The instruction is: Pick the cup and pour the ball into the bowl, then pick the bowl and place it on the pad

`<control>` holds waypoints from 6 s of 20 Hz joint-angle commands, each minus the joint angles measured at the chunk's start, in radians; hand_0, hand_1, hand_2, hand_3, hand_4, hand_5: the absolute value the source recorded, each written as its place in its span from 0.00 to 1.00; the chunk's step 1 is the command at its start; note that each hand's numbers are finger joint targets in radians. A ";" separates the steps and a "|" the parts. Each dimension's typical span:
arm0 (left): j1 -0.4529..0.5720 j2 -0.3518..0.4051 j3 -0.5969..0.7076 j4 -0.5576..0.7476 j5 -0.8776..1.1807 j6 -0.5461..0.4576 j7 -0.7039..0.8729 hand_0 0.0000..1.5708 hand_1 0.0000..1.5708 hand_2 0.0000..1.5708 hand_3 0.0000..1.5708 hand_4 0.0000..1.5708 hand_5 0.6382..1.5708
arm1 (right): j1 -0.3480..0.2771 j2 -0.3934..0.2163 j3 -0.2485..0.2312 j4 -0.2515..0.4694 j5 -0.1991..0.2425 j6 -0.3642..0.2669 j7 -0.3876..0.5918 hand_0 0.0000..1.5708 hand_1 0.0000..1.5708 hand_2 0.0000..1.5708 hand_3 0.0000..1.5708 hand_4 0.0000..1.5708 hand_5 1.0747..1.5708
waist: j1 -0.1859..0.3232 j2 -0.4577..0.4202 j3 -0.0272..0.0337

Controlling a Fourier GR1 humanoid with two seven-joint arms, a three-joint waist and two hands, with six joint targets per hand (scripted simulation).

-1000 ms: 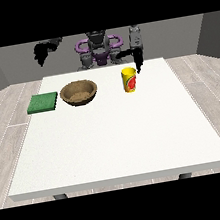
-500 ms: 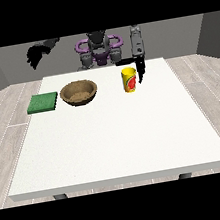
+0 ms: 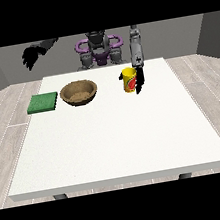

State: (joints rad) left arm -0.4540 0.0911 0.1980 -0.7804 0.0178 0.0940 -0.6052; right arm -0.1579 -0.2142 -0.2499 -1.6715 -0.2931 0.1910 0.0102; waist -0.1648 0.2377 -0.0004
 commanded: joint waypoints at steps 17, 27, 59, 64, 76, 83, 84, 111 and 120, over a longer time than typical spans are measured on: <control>-0.189 -0.005 -0.269 0.101 -0.450 0.478 0.310 0.84 0.84 1.00 1.00 0.89 0.93 | -0.009 -0.155 -0.135 0.274 -0.114 0.135 0.065 0.00 0.00 0.00 0.19 0.41 0.99 | 0.017 -0.226 0.0065; -0.326 -0.084 -0.574 0.300 -0.937 0.550 0.782 0.86 0.86 1.00 1.00 0.92 0.97 | -0.002 -0.134 -0.135 0.400 -0.086 0.130 0.030 0.00 0.00 0.00 0.05 0.44 0.98 | 0.053 -0.324 0.0029; -0.477 -0.001 -0.758 -0.042 -1.132 0.138 1.134 0.51 0.51 1.00 1.00 0.74 0.99 | -0.086 -0.165 -0.149 0.577 -0.055 0.106 -0.011 0.00 0.00 0.00 0.11 0.47 0.96 | 0.125 -0.352 -0.0016; -0.448 0.036 -0.456 -0.187 -0.796 0.235 0.997 0.40 0.40 0.60 0.43 0.82 0.97 | -0.097 -0.172 -0.171 0.570 -0.052 0.066 -0.017 0.00 0.00 0.00 0.08 0.49 0.98 | 0.212 -0.332 -0.0101; -0.386 0.154 0.046 -0.365 -0.041 -0.176 0.762 0.00 0.00 0.00 0.00 0.67 0.99 | -0.036 -0.035 -0.156 0.595 -0.016 -0.041 -0.106 0.00 0.00 0.00 0.00 0.46 0.99 | 0.357 -0.245 -0.0029; -0.433 0.337 0.165 -0.360 0.108 -0.375 0.790 0.00 0.00 0.00 0.00 0.67 0.99 | -0.087 0.006 -0.164 0.723 -0.007 -0.035 -0.267 0.00 0.00 0.00 0.00 0.47 0.99 | 0.382 -0.112 0.0010; -0.400 0.331 0.165 -0.368 0.120 -0.380 0.800 0.00 0.00 0.00 0.00 0.66 0.99 | -0.144 -0.017 -0.168 0.740 -0.017 -0.074 -0.182 0.00 0.00 0.00 0.00 0.46 0.99 | 0.380 -0.149 0.0006; -0.268 0.491 0.239 -0.485 0.266 -0.481 0.827 0.00 0.00 0.00 0.00 0.65 0.97 | -0.303 0.046 -0.128 1.009 0.027 -0.110 -0.410 0.00 0.00 0.00 0.00 0.30 0.96 | 0.382 -0.065 0.0002; -0.332 0.529 0.283 -0.526 0.337 -0.476 0.853 0.00 0.00 0.00 0.00 0.65 0.96 | -0.183 -0.046 -0.139 1.109 0.110 -0.264 -0.426 1.00 1.00 1.00 1.00 0.60 0.80 | 0.393 0.054 0.0006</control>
State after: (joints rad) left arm -0.7706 0.6083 0.4679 -1.2962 0.3300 -0.3806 0.2330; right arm -0.4065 -0.1926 -0.3889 -0.6747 -0.2388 0.0047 -0.5132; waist 0.2232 0.2301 -0.0331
